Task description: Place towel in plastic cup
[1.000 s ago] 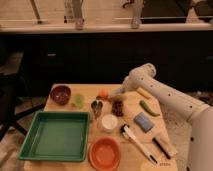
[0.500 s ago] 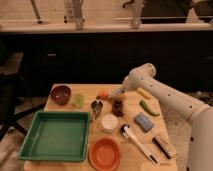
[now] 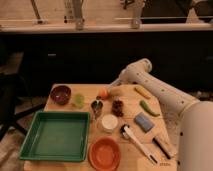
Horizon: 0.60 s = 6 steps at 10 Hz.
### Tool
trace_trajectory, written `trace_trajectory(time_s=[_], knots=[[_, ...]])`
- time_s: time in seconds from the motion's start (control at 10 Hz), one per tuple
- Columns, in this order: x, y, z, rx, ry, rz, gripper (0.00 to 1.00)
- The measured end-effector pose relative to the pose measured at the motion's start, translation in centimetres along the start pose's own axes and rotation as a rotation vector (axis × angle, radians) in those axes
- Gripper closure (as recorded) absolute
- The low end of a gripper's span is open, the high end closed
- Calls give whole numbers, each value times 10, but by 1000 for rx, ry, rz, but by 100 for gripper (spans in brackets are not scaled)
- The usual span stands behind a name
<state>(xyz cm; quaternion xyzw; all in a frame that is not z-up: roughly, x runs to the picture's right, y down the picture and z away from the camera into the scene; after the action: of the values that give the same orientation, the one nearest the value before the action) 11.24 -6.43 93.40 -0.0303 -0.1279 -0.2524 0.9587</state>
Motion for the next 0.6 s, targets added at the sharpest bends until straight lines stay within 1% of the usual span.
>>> trace_trajectory(time_s=[0.1, 0.2, 0.3, 0.5, 0.6], knots=[[-4, -10, 2, 15, -7, -20, 100], [-11, -17, 3, 30, -24, -41, 100], [-22, -25, 1, 50, -52, -64, 100], [-39, -31, -6, 73, -97, -106, 100], [-54, -35, -13, 84, -128, -151, 100]])
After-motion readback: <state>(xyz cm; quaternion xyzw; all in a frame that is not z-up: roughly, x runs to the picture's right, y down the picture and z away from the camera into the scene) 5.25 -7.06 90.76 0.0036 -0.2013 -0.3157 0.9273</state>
